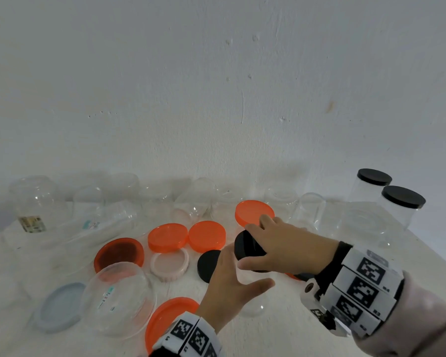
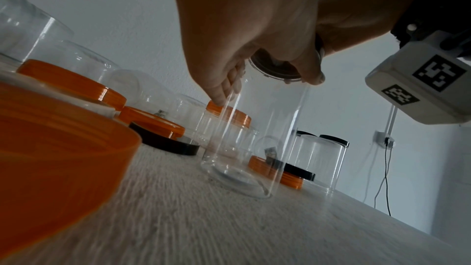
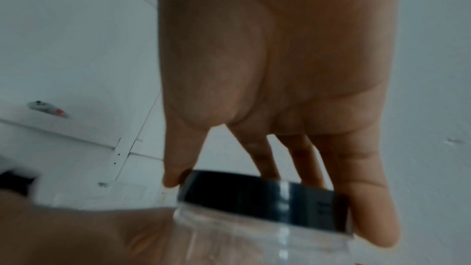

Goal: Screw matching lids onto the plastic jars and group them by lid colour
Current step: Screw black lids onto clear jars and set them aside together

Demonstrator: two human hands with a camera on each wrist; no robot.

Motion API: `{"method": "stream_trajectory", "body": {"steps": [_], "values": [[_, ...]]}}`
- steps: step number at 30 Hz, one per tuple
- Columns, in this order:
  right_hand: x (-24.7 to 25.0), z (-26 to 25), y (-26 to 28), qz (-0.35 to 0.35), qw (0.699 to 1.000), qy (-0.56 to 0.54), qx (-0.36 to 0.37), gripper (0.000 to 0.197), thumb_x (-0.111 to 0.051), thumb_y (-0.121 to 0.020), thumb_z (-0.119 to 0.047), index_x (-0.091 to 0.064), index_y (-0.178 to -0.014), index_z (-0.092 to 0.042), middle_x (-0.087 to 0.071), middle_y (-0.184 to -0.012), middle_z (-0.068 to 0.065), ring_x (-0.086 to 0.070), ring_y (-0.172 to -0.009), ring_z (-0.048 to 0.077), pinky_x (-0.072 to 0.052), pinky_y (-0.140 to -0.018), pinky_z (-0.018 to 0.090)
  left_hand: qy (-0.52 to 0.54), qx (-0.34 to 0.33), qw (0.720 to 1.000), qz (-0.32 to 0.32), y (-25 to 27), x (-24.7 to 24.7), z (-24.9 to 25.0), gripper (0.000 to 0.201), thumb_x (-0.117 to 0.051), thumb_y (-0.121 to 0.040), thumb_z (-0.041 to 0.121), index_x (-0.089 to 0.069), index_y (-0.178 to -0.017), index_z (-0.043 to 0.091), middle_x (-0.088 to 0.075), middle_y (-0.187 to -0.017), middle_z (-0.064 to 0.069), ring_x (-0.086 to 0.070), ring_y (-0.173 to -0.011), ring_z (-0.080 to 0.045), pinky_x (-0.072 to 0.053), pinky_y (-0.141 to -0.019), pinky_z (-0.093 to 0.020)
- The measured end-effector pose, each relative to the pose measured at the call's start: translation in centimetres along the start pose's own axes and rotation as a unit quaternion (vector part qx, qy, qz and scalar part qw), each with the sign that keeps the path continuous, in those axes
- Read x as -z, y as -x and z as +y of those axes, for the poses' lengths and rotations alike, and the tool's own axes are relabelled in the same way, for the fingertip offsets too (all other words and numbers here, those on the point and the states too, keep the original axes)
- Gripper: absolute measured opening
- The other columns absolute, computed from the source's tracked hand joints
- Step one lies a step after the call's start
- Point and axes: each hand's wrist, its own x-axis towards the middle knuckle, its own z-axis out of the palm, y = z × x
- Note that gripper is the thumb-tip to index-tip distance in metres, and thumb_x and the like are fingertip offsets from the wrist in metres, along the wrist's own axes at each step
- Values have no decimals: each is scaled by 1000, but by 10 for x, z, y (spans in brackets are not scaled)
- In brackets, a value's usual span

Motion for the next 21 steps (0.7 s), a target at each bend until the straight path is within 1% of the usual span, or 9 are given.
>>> {"method": "stream_trajectory", "body": {"steps": [3,5,7,9,12,14,16,18,21], "values": [[-3,1,0,22,1000,-15,-11,73,-44,-81,-75,-40,-131,-23,-34,-109,-3,-38,-97,17,-23,-58,21,-3,-1,1000,1,0,0,-1,85,-79,-70,50,-31,-139,39,-43,-133,22,-43,-123,2,-38,-101,-19],[1,6,0,-4,998,-60,1,73,-51,-80,-71,-36,-136,-26,-36,-112,-4,-39,-100,15,-34,-66,21,1,1,1000,0,0,0,-2,86,-79,-68,52,-30,-139,39,-43,-132,23,-43,-123,4,-37,-98,-17],[7,11,1,-49,993,-101,20,73,-59,-81,-61,-32,-141,-29,-37,-116,-6,-39,-106,14,-45,-83,29,9,2,1000,0,0,0,-2,87,-80,-67,53,-31,-138,39,-44,-132,22,-43,-122,5,-38,-98,-17],[12,13,2,-68,991,-112,34,71,-63,-82,-53,-31,-142,-29,-39,-120,-6,-40,-110,14,-46,-93,34,13,4,1000,1,0,0,-2,88,-80,-67,52,-31,-138,39,-45,-132,22,-44,-122,6,-37,-98,-16],[13,12,3,-72,991,-105,35,74,-61,-83,-56,-28,-144,-29,-37,-122,-5,-39,-113,15,-45,-96,36,18,4,1000,1,0,1,-2,88,-81,-67,51,-31,-138,38,-46,-133,21,-44,-123,3,-38,-102,-20],[11,11,3,-70,993,-95,27,73,-58,-84,-60,-29,-143,-27,-37,-119,-4,-39,-110,15,-45,-92,34,15,6,1000,-1,1,1,-1,88,-81,-68,51,-30,-139,37,-45,-134,21,-44,-124,2,-39,-105,-24],[7,8,2,-46,996,-74,17,71,-53,-84,-65,-35,-137,-22,-37,-112,-4,-40,-102,15,-41,-77,25,13,7,1000,-1,2,1,0,87,-80,-69,49,-31,-139,37,-45,-134,20,-44,-125,1,-39,-106,-26],[2,4,3,-13,999,-50,-1,70,-49,-83,-71,-38,-131,-21,-35,-108,-4,-40,-92,14,-30,-63,19,11,7,1000,1,2,1,2,86,-80,-70,47,-30,-140,38,-44,-135,21,-43,-125,0,-37,-105,-23],[-3,2,3,16,999,-45,-21,74,-46,-80,-75,-38,-131,-23,-33,-108,-5,-41,-86,13,-25,-58,18,14,12,1000,-2,3,1,4,87,-80,-71,46,-29,-141,38,-43,-136,20,-42,-127,-1,-35,-105,-23]]}}
